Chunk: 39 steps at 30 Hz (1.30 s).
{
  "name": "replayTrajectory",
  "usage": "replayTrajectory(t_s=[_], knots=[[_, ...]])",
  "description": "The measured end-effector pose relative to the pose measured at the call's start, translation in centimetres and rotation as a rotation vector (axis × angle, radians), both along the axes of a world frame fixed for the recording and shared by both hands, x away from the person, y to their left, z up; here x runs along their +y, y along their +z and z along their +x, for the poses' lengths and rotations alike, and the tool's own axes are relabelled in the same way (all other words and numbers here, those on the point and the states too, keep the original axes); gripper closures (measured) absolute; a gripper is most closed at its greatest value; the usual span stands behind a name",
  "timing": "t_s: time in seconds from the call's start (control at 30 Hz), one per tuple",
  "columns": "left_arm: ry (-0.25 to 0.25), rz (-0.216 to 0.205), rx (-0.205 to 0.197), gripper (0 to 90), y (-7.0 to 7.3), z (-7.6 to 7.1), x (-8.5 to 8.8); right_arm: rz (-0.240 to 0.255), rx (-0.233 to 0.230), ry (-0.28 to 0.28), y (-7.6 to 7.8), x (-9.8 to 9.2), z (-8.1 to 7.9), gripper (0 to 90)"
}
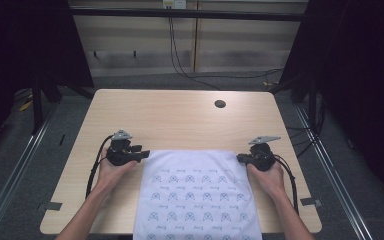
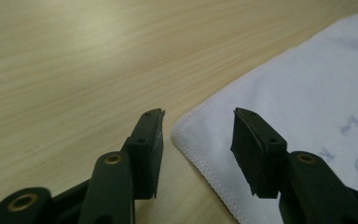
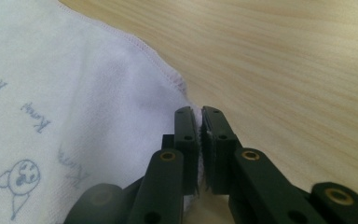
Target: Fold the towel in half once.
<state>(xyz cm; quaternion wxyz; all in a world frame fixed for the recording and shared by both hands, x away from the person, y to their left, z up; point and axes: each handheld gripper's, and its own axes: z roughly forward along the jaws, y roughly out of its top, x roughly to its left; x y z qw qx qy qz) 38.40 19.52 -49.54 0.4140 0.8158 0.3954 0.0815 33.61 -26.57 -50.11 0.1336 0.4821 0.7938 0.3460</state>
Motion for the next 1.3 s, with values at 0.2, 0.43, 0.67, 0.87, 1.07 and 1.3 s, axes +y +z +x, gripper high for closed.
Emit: replayTrajectory(t_s=[0.2,0.43,0.67,0.87,1.07,1.3], knots=[[-0.015,0.076,-0.016,53.3,-0.9,0.0,-1.1,-0.004,-0.006,-0.001,0.0,0.1,-0.1,85.3],[-0.102,0.126,-0.077,79.6,-0.9,-0.7,-2.1,0.002,-0.005,-0.007,-0.1,0.1,-0.1,85.9],[-0.087,0.058,-0.006,87.2,-1.0,-0.3,-1.6,0.037,0.016,0.026,0.2,0.4,-0.3,87.1],[-0.084,-0.134,0.013,87.4,1.2,0.2,0.5,0.213,-0.011,0.027,2.1,-1.0,-0.4,87.4],[-0.083,-0.123,-0.045,87.4,5.1,0.9,0.8,0.23,-0.055,0.042,5.3,-1.5,0.0,87.7],[-0.064,-0.131,-0.122,87.4,9.1,1.7,1.3,0.276,-0.145,0.051,9.9,-1.6,0.9,88.1]])
